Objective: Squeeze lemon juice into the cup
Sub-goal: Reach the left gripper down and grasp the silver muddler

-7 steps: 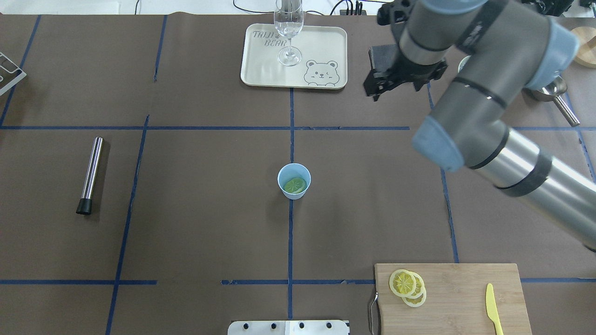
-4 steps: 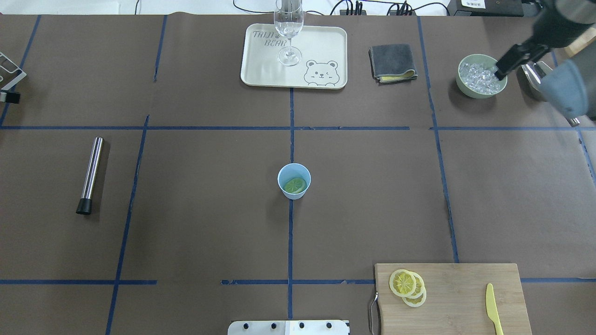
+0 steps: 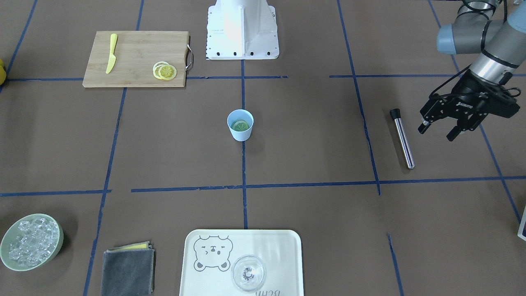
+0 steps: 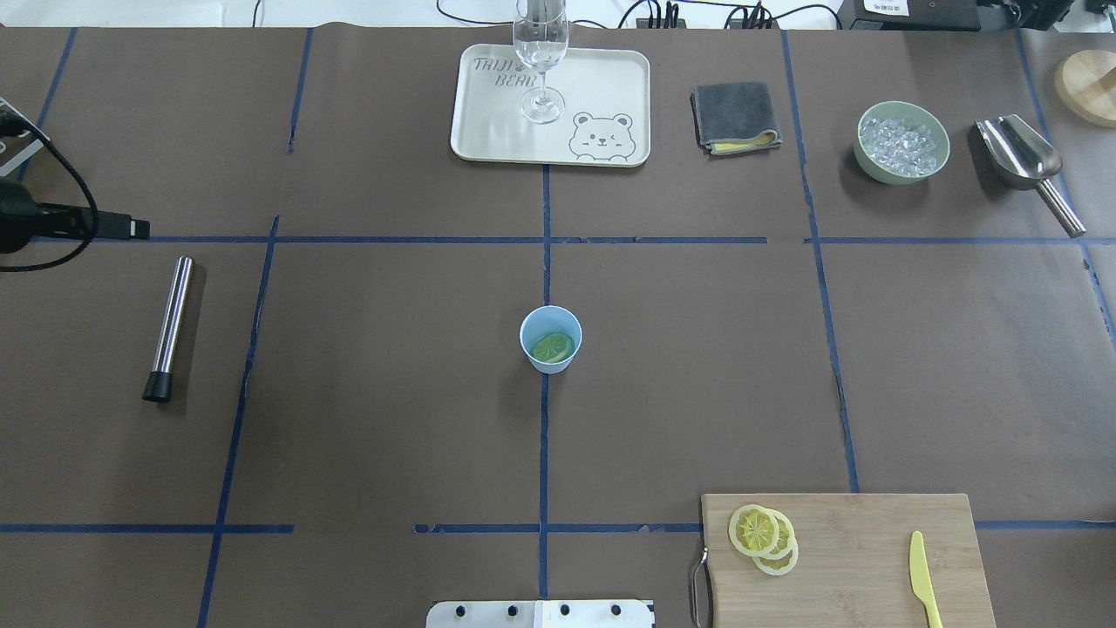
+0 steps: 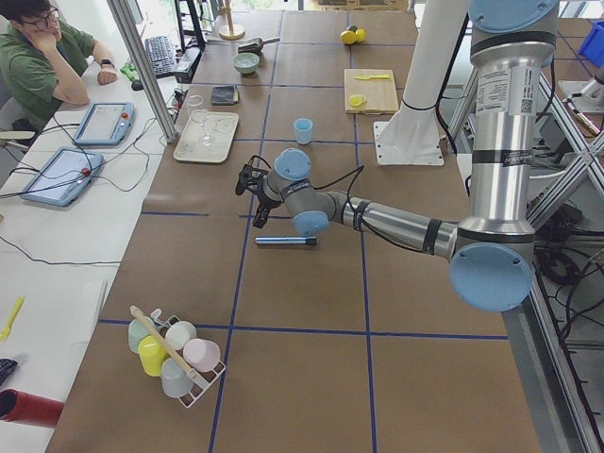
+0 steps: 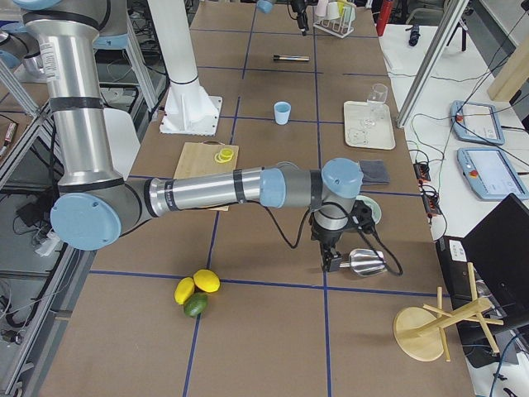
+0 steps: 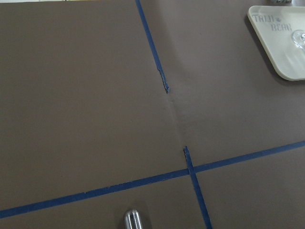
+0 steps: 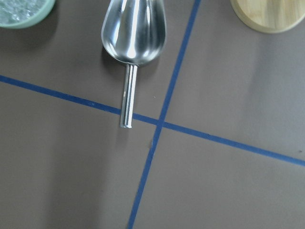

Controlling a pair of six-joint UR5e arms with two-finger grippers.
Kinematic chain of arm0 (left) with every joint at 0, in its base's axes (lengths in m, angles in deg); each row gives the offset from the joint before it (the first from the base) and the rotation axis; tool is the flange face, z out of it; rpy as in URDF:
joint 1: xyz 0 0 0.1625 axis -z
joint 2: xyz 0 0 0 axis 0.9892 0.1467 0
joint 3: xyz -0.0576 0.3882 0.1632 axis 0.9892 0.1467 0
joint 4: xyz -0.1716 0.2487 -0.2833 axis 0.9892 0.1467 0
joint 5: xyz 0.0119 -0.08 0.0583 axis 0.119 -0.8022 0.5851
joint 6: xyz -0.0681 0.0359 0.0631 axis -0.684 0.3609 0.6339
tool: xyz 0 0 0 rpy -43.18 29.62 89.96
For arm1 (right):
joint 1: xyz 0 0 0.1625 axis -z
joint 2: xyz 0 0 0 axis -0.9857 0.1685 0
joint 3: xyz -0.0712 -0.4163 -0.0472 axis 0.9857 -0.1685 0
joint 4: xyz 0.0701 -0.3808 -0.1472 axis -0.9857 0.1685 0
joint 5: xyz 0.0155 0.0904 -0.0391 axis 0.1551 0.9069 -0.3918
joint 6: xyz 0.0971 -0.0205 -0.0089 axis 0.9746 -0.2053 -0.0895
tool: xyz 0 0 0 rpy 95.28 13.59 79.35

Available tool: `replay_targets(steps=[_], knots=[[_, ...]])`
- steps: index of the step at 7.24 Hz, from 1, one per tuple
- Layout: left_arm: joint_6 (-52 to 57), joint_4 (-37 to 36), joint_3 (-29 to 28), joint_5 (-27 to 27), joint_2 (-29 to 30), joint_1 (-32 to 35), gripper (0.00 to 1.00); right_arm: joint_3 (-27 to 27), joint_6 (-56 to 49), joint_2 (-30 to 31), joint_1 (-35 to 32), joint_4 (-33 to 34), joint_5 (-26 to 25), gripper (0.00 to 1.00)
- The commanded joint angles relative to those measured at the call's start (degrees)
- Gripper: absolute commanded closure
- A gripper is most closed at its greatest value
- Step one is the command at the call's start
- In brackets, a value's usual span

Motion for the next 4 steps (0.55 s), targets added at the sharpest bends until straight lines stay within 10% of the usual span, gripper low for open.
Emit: replay_targets(steps=[1,4], knots=[[-3.9,0.0,-6.8,6.2,1.3,-4.1,0.34,0.1,0.2,2.0,-1.8,-0.1,0.2,0.00],[-3.4,-1.1,-10.5,7.8,3.8,-7.3,0.35,0.2,-0.2,2.1,-1.8,-0.1,0.0,0.00]])
